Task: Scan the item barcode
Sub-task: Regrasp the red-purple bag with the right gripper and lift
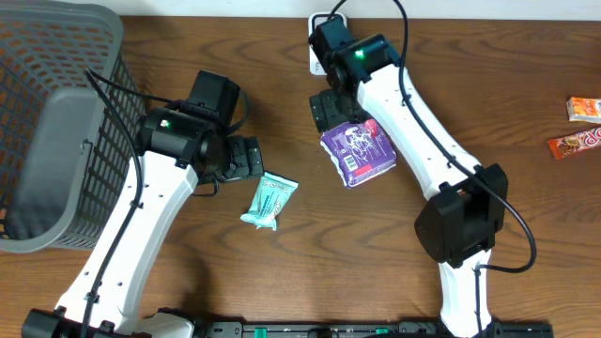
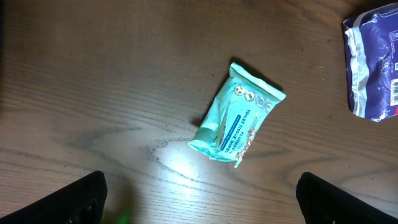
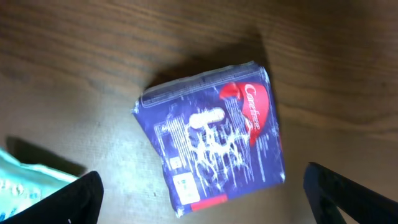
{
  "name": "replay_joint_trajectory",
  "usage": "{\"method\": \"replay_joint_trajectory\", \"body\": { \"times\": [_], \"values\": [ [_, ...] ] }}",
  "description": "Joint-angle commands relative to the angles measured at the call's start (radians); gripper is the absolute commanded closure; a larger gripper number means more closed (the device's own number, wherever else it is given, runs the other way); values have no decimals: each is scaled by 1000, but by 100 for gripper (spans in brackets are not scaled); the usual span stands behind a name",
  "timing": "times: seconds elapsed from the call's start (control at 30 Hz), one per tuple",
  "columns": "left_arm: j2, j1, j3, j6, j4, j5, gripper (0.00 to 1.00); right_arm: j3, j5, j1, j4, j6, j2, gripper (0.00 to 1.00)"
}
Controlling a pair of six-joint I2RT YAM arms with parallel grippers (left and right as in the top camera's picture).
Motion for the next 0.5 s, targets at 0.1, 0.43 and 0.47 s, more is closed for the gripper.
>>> {"method": "replay_joint_trajectory", "body": {
  "times": [0.1,0.43,0.47],
  "values": [
    [3,-3,-5,6,-3,-9,2,-62,23,-60,50,24,1,1],
    [3,-3,-5,6,-3,-9,2,-314,-574,-309,229,-211,1,2],
    [3,-3,-5,6,-3,-9,2,-359,-631,-333,267,-223,1,3]
  ]
}}
